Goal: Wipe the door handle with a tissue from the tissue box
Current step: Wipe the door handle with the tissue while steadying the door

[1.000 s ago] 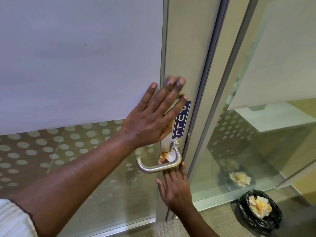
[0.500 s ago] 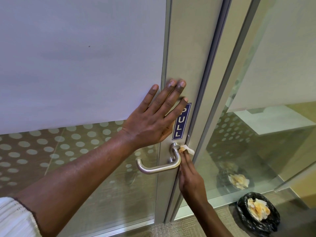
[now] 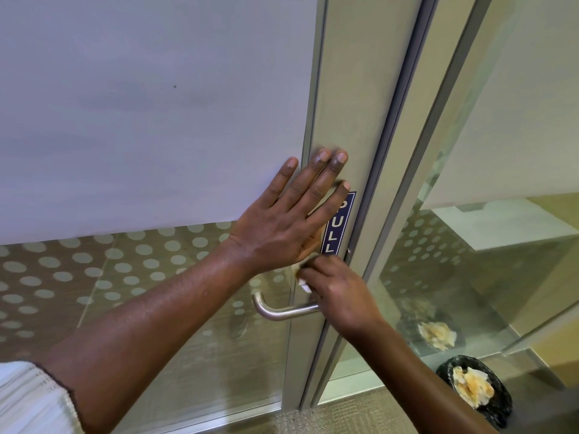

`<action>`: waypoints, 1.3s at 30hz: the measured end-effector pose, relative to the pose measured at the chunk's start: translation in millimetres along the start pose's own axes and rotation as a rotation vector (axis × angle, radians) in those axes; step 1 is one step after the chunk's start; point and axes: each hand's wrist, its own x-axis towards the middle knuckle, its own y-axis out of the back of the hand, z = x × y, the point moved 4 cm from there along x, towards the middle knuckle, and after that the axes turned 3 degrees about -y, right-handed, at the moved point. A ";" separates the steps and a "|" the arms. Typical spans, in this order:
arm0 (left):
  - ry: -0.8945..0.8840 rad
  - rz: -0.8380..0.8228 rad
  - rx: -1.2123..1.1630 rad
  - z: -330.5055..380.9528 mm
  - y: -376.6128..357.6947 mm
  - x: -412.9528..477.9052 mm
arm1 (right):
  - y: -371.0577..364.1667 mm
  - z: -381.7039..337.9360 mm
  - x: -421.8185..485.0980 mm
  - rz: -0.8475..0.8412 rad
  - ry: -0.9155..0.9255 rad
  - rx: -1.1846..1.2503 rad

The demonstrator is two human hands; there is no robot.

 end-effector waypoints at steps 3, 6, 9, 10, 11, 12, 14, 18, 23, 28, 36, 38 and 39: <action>-0.003 0.009 0.007 0.8 -0.2 -0.4 | 10.1 21.5 -9.5 0.117 -0.082 0.035; 0.003 0.016 0.005 0.5 -1.1 -0.5 | 7.6 15.7 -14.0 0.148 -0.159 -0.012; -0.001 0.010 0.003 -0.3 -2.9 -1.7 | 7.3 12.5 -10.5 0.040 -0.041 -0.040; -0.002 0.011 0.001 -0.3 -2.9 -1.9 | 11.9 19.4 -10.2 0.038 -0.046 -0.010; 0.000 0.013 -0.002 -0.1 -3.0 -2.1 | 16.4 26.9 -12.2 0.064 -0.080 0.021; 0.002 0.015 -0.004 0.3 -3.2 -2.2 | 18.9 32.2 -15.5 0.103 -0.135 0.038; 0.003 0.019 -0.003 0.6 -3.7 -2.0 | 16.2 32.2 -22.9 0.167 -0.249 0.022; 0.007 0.025 -0.005 0.4 -3.6 -1.9 | 1.8 24.5 -25.4 0.188 -0.384 0.054; 0.009 0.030 -0.010 0.9 -3.7 -2.5 | -11.3 29.8 -41.4 0.314 -0.655 0.314; 0.006 0.024 -0.021 0.9 -5.0 -2.9 | -48.7 24.7 -55.2 0.469 -1.104 1.007; 0.002 0.015 -0.042 -0.6 -6.0 -3.6 | -70.7 -8.6 -40.9 0.580 -1.356 2.148; -0.002 0.016 -0.050 -0.6 -5.1 -3.6 | -69.8 -7.7 -44.8 0.566 -1.360 2.073; -0.003 0.017 -0.051 -0.5 -4.7 -3.4 | -70.0 -6.7 -47.8 0.570 -1.377 2.017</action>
